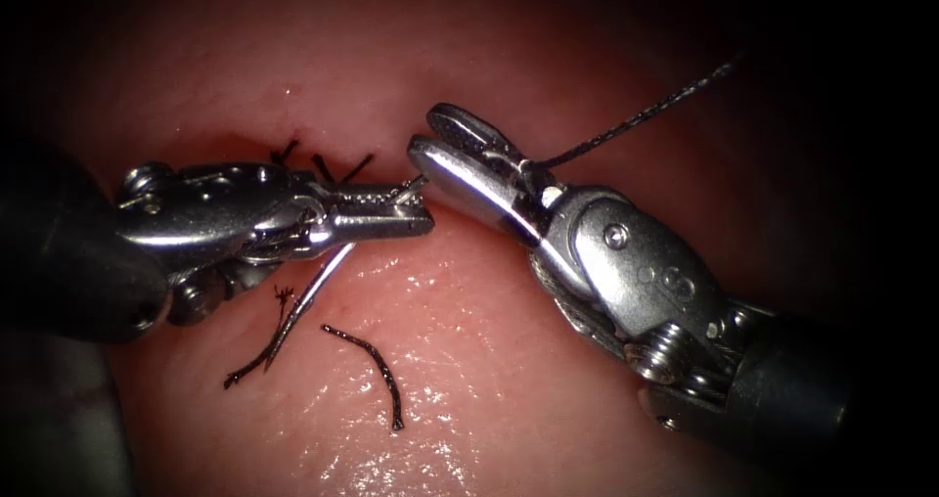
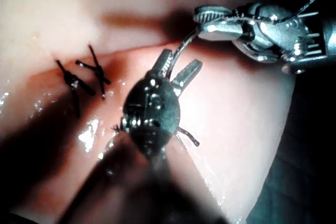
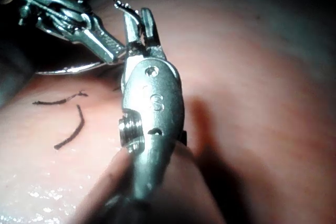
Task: Wound Closure
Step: Pass the needle from the left to the right gripper, then use the right tool to throw the needle through the top of the cut
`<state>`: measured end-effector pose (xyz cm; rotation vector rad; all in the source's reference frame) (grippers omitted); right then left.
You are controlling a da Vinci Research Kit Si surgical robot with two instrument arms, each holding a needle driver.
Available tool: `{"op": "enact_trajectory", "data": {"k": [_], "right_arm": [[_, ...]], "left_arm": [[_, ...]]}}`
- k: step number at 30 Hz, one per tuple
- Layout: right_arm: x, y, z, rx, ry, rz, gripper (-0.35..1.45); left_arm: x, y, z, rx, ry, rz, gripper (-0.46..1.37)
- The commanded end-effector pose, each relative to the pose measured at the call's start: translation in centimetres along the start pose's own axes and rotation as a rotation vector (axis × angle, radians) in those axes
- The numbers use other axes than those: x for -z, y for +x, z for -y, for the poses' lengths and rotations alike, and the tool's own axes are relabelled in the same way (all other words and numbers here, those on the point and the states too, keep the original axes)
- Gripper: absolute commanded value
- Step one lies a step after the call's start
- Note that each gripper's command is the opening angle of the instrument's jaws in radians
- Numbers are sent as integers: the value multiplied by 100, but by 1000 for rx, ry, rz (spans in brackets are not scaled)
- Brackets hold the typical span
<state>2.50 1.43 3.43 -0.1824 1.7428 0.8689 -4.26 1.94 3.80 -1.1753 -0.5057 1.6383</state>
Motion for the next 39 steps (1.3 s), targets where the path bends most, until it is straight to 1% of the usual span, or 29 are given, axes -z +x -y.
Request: {"op": "enact_trajectory", "data": {"k": [1,3,4,6,7,11,19,27,30,33,36,39], "right_arm": [[0,-1,0,0,-4,-1,-35],[0,-1,0,0,-4,-1,-35],[0,-1,0,0,-3,2,-35],[0,0,0,0,-3,2,-35],[1,0,0,0,-1,5,-35],[2,0,0,-6,0,5,-35],[4,1,-1,5,6,16,-35],[5,2,-1,41,16,28,-35],[5,2,-1,54,24,53,-35],[4,3,-2,67,47,89,-35],[4,4,-3,72,67,119,-35],[4,5,-4,72,83,148,-35]], "left_arm": [[0,0,0,1,10,8,54],[0,1,-1,2,13,7,61],[-1,1,-1,2,13,7,71],[-2,2,-1,2,14,10,81],[-2,2,-2,-3,27,6,91],[-3,4,-2,-8,33,27,97],[-1,6,-2,-21,41,56,98],[2,5,-2,-62,59,120,98],[4,6,-2,-86,60,130,96],[6,6,-1,-112,63,167,94],[8,6,0,-120,62,193,93],[9,8,1,-125,55,201,92]]}}
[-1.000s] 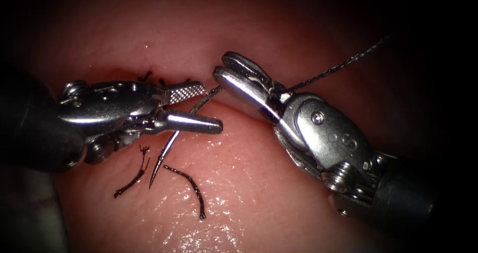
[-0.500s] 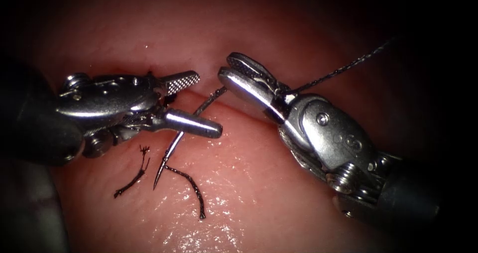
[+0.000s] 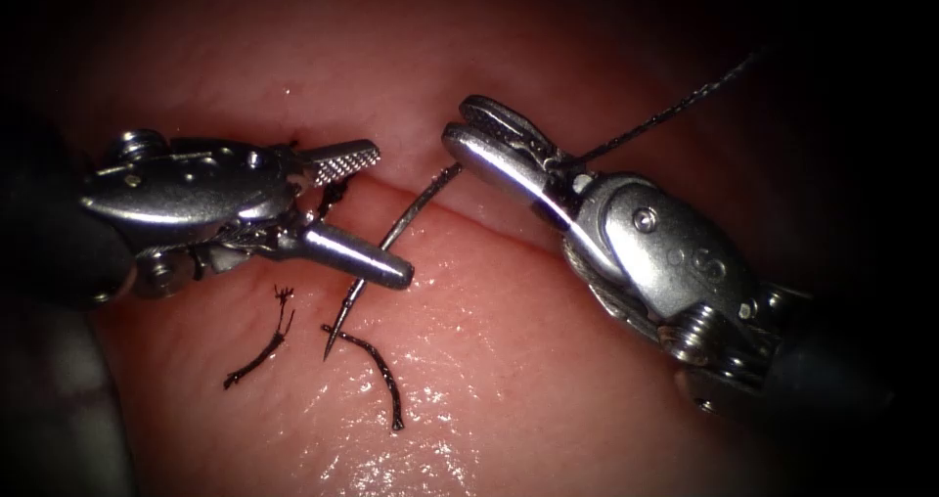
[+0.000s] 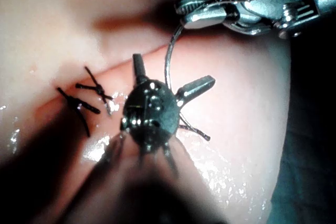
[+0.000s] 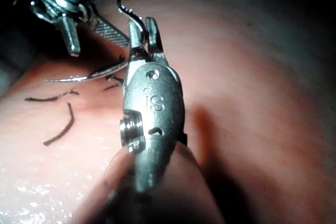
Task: Wound Closure
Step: Use the right tool to throw the needle through the top of the cut
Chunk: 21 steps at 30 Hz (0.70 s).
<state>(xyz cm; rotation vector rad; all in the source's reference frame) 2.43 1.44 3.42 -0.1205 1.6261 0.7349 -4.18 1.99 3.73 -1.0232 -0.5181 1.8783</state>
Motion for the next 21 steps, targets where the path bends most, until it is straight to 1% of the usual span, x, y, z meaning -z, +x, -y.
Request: {"op": "enact_trajectory", "data": {"k": [1,5,7,9,11,17,21], "right_arm": [[0,2,0,0,1,15,-35],[0,6,-1,-3,11,34,-35],[1,9,-2,-5,15,43,-35],[1,14,-4,-9,20,58,-35],[1,18,-6,-13,21,59,-35],[8,31,-10,58,48,75,-35],[15,39,-12,112,68,98,-35]], "left_arm": [[1,1,1,0,-2,0,91],[1,1,1,-12,-10,5,87],[0,1,1,-13,-9,14,87],[0,1,2,-27,-4,37,86],[0,1,2,-27,-4,43,85],[-1,1,4,-40,-5,43,81],[-2,0,6,-55,-1,63,79]]}}
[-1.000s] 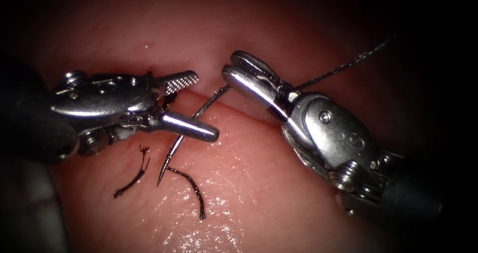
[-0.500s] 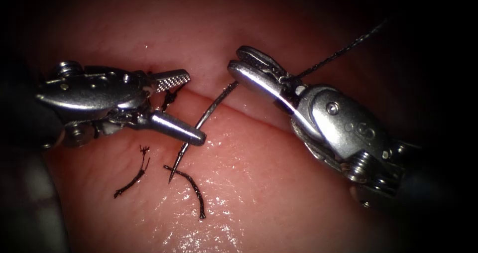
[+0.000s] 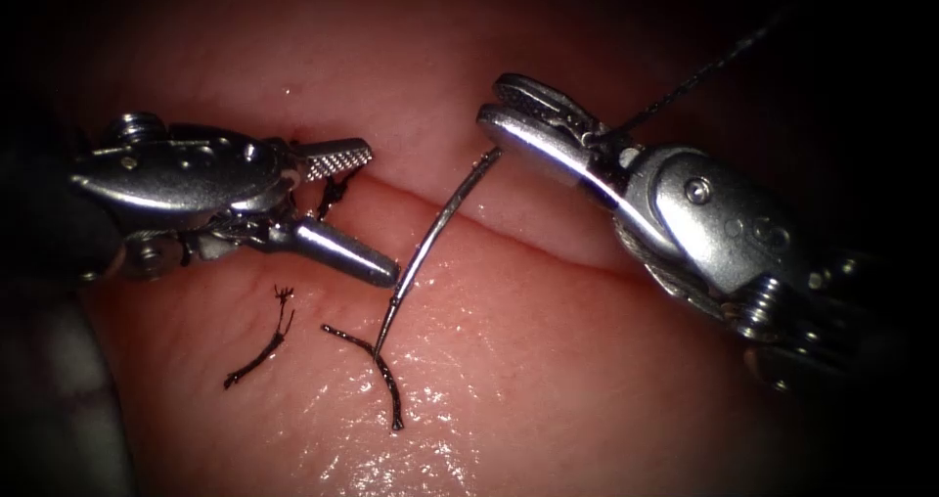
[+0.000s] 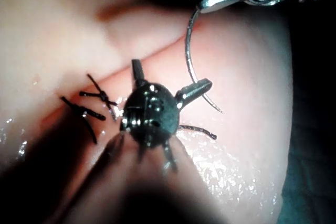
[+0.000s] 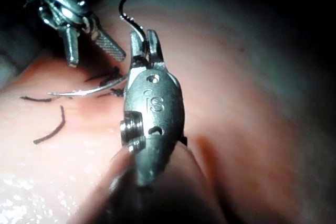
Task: Wound Closure
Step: Use the right tool to throw the needle through the top of the cut
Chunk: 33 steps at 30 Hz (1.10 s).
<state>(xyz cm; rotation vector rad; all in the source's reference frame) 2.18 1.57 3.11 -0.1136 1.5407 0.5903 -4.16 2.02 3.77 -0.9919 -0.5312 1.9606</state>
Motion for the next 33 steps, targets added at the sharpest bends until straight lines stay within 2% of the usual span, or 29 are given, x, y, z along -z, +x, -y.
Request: {"op": "enact_trajectory", "data": {"k": [1,9,15,27,33], "right_arm": [[1,1,-2,13,-9,7,-35],[12,4,-5,98,-10,37,-35],[16,8,-6,137,-5,40,-35],[16,14,-7,274,7,38,-35],[17,15,-7,297,6,33,-35]], "left_arm": [[-1,-1,1,-2,0,6,79],[-3,-3,5,-29,7,10,73],[-8,-7,12,-66,63,2,65],[-15,-16,17,-109,95,-3,21],[-18,-20,19,-116,101,-5,6]]}}
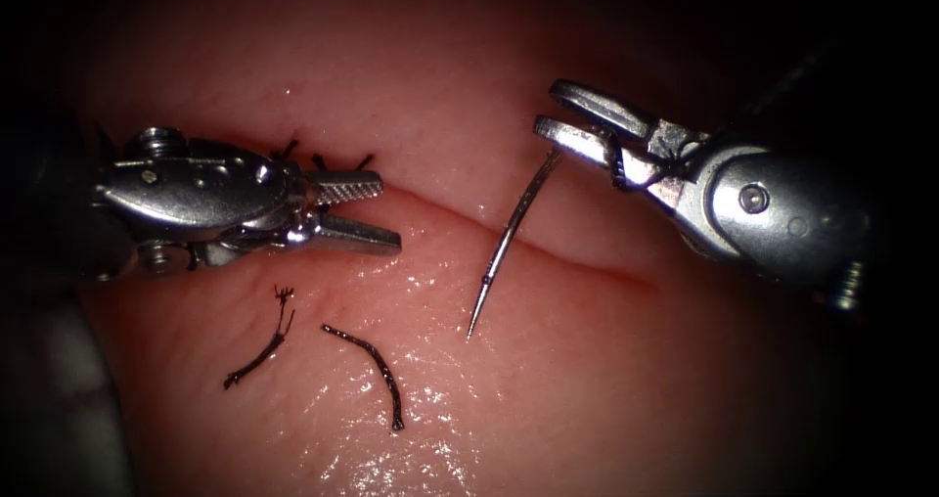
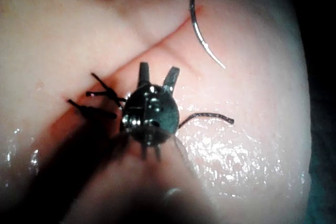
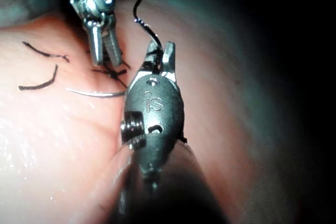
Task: Wound Closure
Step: Use the right tool to throw the needle through the top of the cut
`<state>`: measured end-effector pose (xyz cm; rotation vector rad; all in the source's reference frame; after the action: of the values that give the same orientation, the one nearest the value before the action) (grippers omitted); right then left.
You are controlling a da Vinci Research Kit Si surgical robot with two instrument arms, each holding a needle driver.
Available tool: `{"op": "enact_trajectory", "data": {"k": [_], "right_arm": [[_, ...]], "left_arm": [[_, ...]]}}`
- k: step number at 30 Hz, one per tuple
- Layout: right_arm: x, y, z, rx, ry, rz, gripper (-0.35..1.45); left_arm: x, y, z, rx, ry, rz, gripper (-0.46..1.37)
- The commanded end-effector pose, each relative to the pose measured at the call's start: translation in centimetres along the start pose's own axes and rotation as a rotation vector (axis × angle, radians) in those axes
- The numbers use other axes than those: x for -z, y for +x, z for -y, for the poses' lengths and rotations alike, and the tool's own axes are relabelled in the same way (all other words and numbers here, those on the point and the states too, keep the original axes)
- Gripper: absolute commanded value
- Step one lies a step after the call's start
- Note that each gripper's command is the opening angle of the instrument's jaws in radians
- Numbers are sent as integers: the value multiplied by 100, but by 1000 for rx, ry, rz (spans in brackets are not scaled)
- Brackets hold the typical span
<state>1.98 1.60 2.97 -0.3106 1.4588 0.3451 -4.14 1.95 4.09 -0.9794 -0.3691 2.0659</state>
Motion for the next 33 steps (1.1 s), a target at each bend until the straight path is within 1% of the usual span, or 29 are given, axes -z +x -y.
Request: {"op": "enact_trajectory", "data": {"k": [1,9,11,12,13,14,15,17,22,29,33], "right_arm": [[0,0,0,2,-9,-2,-35],[2,6,-1,74,-20,-21,-35],[2,9,-2,89,-25,-33,-35],[2,10,-3,99,-29,-37,-35],[1,11,-4,115,-31,-38,-35],[1,12,-5,126,-33,-39,-35],[0,12,-6,131,-38,-42,-35],[-1,12,-9,170,-35,-55,-35],[-3,8,-15,237,-43,-83,-35],[-3,10,-15,354,-47,-104,-35],[-5,9,-15,389,-46,-113,-35]], "left_arm": [[0,0,0,0,-5,0,4],[-8,-8,7,-9,7,-4,-15],[-13,-13,11,-12,9,-6,-15],[-17,-16,14,-9,7,-8,-20],[-20,-20,16,-7,9,-10,-30],[-23,-23,17,-3,10,-12,-33],[-26,-26,18,-5,6,-13,-33],[-31,-32,17,2,-8,-16,-26],[-36,-38,20,13,-8,-7,-23],[-44,-51,31,18,-10,3,-24],[-51,-61,35,25,-4,18,-24]]}}
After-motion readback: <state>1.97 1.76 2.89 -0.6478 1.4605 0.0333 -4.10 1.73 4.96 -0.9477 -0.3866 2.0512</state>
